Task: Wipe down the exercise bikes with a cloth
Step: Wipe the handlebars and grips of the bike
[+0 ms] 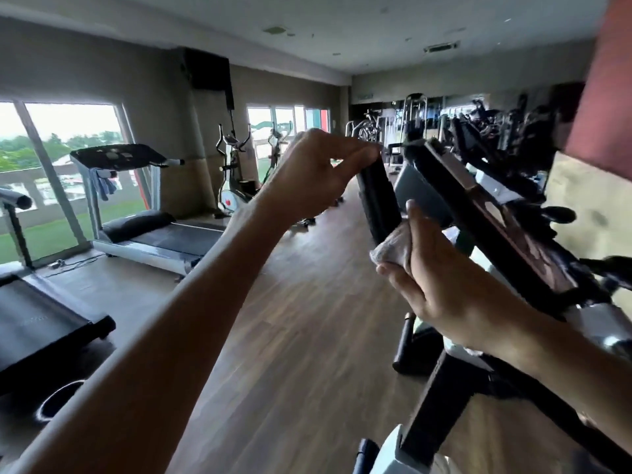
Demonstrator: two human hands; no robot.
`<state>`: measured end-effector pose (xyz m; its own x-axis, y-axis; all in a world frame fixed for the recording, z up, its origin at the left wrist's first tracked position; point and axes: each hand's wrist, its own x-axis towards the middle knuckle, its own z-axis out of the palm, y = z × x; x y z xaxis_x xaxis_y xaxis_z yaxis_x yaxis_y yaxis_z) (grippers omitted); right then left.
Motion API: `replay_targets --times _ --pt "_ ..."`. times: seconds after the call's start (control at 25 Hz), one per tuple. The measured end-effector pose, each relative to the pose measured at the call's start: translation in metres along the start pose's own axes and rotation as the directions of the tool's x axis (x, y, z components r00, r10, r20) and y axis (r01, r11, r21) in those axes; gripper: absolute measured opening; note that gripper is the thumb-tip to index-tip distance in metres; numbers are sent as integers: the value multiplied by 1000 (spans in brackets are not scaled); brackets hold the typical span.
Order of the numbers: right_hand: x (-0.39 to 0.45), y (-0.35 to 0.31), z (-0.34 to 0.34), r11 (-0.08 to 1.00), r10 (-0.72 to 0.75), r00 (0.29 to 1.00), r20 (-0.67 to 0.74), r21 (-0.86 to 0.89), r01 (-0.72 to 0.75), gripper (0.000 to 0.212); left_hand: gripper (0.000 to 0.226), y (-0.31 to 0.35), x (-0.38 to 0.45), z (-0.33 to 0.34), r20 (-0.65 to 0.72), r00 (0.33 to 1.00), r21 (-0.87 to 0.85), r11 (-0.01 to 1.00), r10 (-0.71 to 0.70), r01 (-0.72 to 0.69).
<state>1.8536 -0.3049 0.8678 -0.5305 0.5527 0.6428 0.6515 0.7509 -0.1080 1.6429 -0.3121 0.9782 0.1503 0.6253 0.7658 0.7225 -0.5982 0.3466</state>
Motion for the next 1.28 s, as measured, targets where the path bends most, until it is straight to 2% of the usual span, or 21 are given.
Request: replay_targets --times 0.16,0.36,0.44,0.64,0.8,0.96,1.08,1.28 --pt "7 -21 11 952 22 971 -236 -293 -93 81 28 -17 9 1 33 994 -84 991 108 -105" --pt "18 -46 19 859 82 916 -392 -439 -265 78 35 -28 13 10 118 963 -284 937 242 -201" --pt "19 -51 24 827 96 899 -427 -469 -311 77 31 -35 17 11 142 946 -321 917 293 -236" --pt "16 -53 25 812 123 879 -460 -463 -356 78 25 -47 36 4 234 884 -444 854 404 -272" --pt "14 -58 27 811 139 868 -477 -448 -376 78 33 -58 41 17 196 841 -612 733 504 -296" --pt "18 -66 30 797 193 840 -507 -419 -436 76 37 -66 48 27 145 822 -698 646 551 -310" --pt "20 -73 39 737 194 793 -577 -448 -506 74 38 -69 58 30 155 762 -717 602 628 -351" --pt "38 -84 61 569 161 653 -740 -471 -674 71 43 -76 77 36 153 668 -791 495 728 -359"
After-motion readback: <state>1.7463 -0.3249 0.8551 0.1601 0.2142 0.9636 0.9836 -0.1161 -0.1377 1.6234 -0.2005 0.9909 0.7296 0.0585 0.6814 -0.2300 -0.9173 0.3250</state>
